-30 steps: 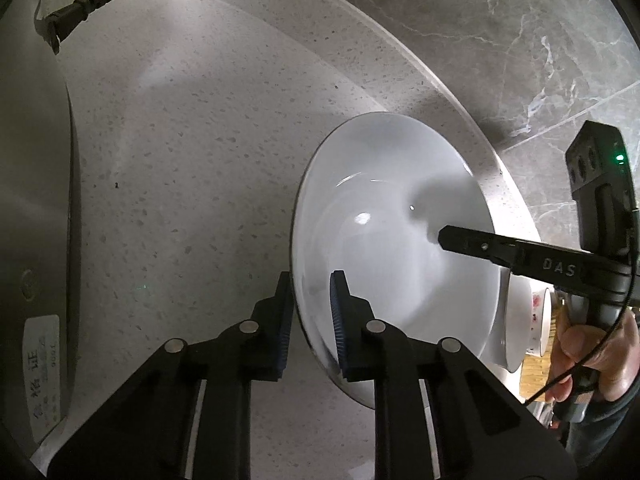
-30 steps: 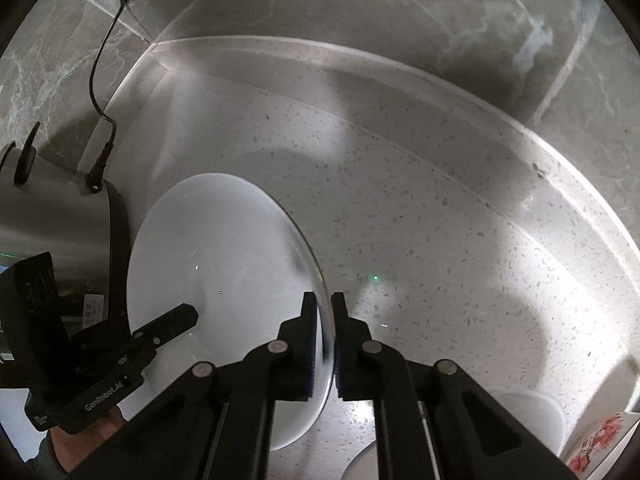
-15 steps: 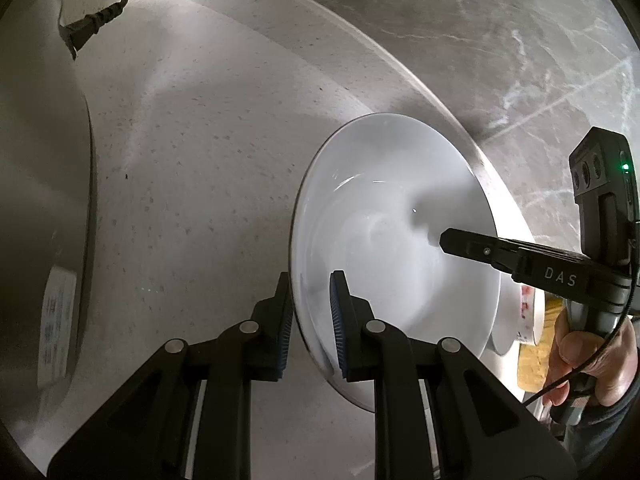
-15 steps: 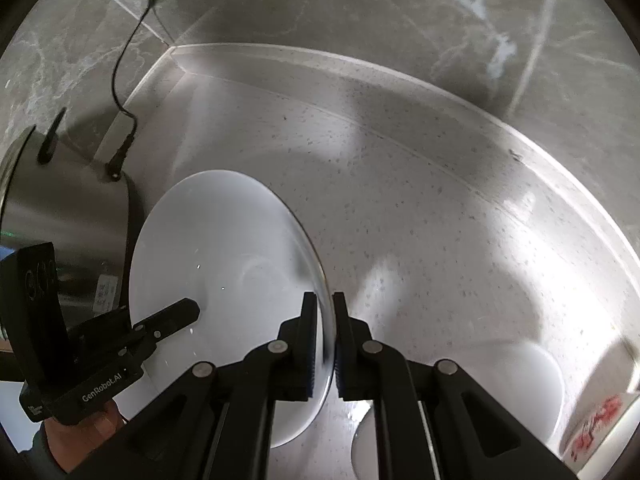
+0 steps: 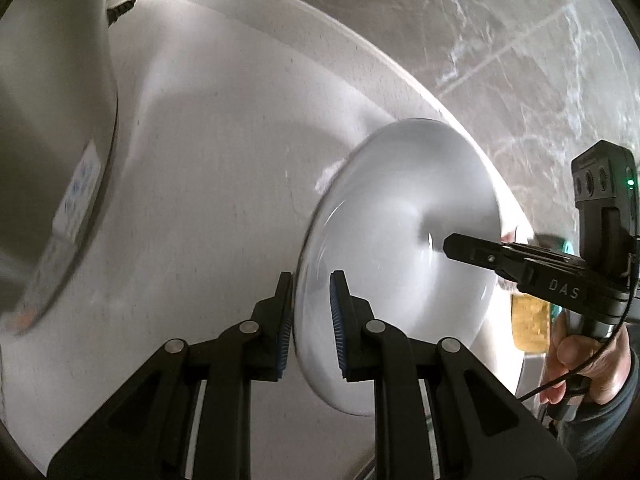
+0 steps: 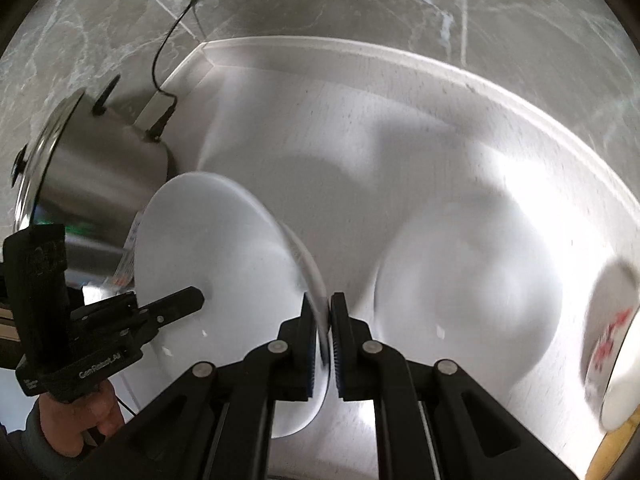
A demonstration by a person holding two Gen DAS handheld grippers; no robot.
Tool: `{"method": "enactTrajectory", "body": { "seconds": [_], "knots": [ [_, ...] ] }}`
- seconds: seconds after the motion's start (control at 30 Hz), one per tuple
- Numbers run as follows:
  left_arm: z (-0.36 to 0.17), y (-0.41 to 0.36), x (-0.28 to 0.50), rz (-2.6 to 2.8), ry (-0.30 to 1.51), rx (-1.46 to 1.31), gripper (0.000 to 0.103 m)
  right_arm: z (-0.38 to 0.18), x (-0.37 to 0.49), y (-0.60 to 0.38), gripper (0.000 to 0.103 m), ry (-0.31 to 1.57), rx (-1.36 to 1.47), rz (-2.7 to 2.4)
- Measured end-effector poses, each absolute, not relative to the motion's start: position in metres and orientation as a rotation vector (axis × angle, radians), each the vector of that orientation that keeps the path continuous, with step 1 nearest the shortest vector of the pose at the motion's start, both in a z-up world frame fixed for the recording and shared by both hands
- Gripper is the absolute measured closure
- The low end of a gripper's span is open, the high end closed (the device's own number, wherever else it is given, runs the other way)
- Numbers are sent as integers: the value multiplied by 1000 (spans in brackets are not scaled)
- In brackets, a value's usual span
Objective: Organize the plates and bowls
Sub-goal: 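Lift the white bowl and carry it toward the other white bowls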
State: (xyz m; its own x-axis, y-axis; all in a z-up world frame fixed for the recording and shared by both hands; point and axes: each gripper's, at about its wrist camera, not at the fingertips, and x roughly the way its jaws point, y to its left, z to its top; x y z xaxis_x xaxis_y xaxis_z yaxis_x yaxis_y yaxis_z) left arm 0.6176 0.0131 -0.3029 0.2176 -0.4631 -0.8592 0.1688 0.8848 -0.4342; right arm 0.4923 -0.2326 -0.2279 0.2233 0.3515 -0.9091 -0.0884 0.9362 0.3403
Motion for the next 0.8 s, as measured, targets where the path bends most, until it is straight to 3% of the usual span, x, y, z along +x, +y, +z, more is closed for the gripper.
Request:
{"method": "enactTrajectory", "body": {
  "seconds": [0.4, 0.8],
  "knots": [
    [-323, 0, 557, -455, 1363, -228, 87, -252, 444, -242, 93, 1347, 298, 292],
    [-338, -9, 560, -450, 1391, -216, 87, -264, 436, -247, 93, 1364, 334, 282]
  ]
}}
